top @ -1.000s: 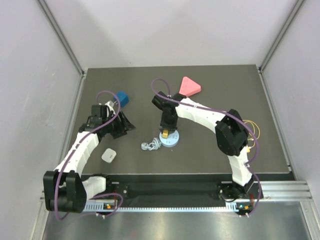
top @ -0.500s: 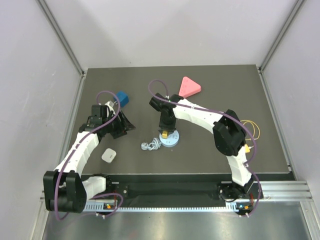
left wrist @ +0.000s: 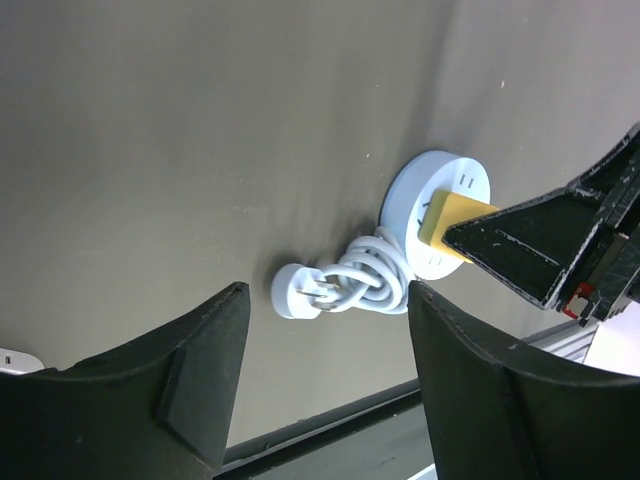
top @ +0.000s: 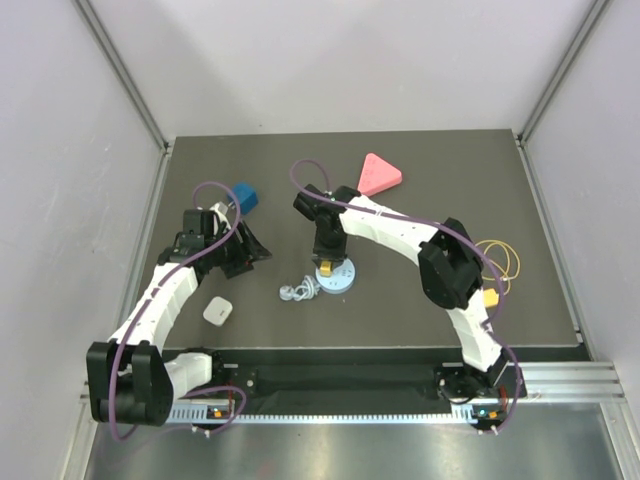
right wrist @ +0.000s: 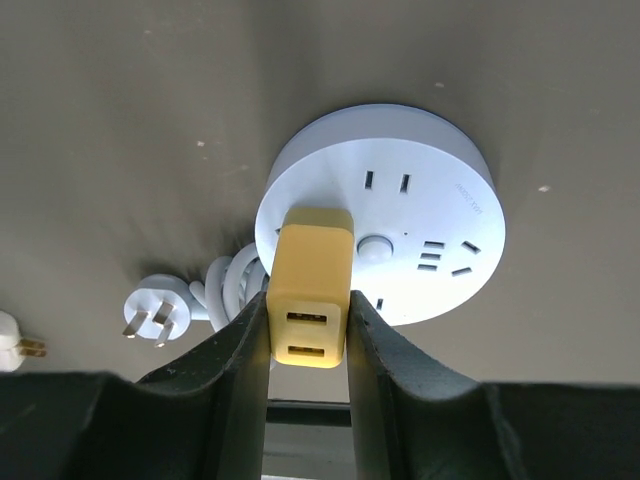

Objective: Insert the plug

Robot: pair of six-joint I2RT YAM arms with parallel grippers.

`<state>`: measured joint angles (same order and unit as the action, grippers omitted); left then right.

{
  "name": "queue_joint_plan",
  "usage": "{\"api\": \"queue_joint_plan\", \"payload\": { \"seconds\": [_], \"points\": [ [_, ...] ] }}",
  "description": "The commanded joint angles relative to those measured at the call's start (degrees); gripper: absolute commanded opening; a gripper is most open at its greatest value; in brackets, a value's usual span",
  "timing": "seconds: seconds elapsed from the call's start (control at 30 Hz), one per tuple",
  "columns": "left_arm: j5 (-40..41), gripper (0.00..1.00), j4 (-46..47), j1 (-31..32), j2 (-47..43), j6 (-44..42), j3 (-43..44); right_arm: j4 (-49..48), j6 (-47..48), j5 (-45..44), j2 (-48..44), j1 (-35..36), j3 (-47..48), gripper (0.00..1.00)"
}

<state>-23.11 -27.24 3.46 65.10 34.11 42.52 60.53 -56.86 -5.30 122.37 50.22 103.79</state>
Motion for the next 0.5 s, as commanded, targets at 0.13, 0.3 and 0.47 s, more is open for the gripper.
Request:
{"api": "queue_joint_plan", "payload": {
  "seconds": [0.13,0.3,0.47],
  "points": [
    [2.6,0.73,-3.3,-0.5,-1.9,0.2,2.8,-8.1,0.3,3.3,8.6,1.6,0.3,0.00],
    [-0.4,0.83,-1.0,-0.7,-4.3,6.4,-1.0,-9.3,0.5,4.2,9.5,1.3,1.7,0.01],
    [0.7,0.95,-2.5,-0.7,-4.0,8.7,0.0,-9.8,3.1,1.9,6.1,0.4,2.5,0.28]
  ]
}}
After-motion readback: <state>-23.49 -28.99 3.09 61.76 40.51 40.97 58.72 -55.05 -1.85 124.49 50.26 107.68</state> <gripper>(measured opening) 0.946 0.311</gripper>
